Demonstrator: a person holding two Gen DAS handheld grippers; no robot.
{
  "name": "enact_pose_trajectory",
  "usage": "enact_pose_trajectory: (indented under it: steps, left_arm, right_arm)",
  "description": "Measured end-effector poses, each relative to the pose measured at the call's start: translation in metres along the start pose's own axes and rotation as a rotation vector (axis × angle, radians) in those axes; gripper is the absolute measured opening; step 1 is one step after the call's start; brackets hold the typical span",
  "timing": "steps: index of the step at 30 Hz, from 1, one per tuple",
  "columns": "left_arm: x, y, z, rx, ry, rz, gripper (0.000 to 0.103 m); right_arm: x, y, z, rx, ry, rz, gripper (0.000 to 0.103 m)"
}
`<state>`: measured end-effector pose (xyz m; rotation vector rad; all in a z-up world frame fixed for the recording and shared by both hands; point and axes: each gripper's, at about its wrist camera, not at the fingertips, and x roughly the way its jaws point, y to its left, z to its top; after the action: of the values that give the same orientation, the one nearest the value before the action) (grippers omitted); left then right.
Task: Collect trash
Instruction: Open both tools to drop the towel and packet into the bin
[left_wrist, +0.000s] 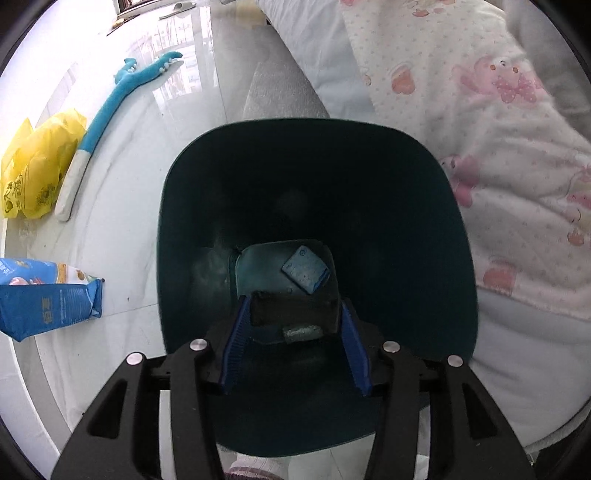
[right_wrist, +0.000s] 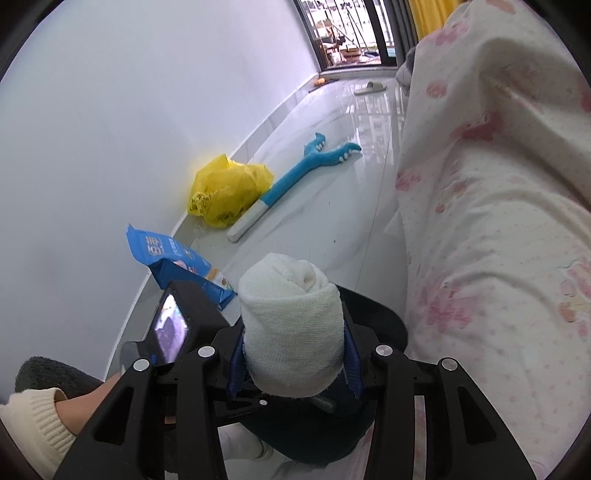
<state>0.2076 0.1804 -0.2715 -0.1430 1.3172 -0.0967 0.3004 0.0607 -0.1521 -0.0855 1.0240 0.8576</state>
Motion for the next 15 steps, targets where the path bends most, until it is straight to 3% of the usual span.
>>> enact_pose_trajectory:
  steps: [9, 15]
  left_arm:
    - [-0.017, 0.02, -0.008, -0.022, -0.037, -0.018, 0.069]
    - [-0.048, 0.026, -0.01, -0.025, -0.126, -0.02, 0.076]
  right_arm:
    - [0.038, 0.009, -0.001, 0.008, 0.072, 0.002, 0.044]
    - [0.063, 0.009, -0.008, 0.029, 0.132, -0.023, 0.044]
